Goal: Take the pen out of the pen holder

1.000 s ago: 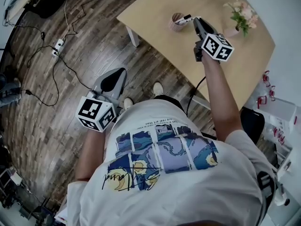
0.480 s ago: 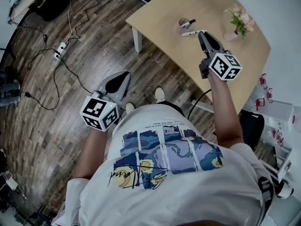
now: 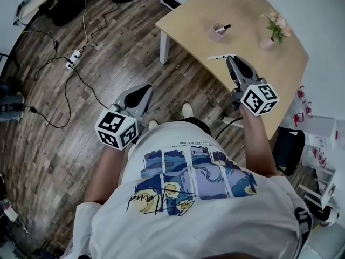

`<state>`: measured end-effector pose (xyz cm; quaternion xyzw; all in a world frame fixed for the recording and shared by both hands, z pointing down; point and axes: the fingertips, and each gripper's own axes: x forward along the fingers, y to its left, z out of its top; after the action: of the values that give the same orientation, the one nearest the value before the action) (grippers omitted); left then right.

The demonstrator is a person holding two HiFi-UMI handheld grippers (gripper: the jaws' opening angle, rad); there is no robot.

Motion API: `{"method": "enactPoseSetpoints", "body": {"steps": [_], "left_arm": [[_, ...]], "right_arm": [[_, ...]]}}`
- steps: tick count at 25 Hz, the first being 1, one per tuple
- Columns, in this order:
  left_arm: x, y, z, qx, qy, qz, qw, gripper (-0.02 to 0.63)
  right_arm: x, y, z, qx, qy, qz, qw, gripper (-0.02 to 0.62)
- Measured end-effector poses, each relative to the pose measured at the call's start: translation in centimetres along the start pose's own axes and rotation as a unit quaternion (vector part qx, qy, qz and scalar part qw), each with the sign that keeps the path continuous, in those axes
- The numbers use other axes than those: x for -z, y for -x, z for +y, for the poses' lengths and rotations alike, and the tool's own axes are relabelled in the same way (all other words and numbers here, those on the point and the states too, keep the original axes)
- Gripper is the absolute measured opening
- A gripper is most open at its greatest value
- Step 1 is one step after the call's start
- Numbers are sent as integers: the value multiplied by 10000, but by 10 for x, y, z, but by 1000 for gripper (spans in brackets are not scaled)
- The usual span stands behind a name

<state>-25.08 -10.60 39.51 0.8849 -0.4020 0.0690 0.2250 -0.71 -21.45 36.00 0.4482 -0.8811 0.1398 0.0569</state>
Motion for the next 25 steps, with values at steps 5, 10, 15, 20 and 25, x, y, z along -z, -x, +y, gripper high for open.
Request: {"method": "enactPoseSetpoints", "body": {"steps": [5,10,15,20,25], "left_arm": [[14,23,5,84,-23,67,9999,11],[23,37,7,142,34,88,9999,11],[27,43,3,232,-5,85,9997,10],[29,46,4,297,5,65,9995,9],[36,49,1,320,3,116,9994,11]], "right_arm": [[8,16,42,-59,58,-19,10000,34],[17,24,74,-180,147,97,9997,34],[14,31,93,-255,172,84,9995,34],[10,32,103,-248,149,18,9996,34],[11,37,108,-248,162,-4,9996,34]]}}
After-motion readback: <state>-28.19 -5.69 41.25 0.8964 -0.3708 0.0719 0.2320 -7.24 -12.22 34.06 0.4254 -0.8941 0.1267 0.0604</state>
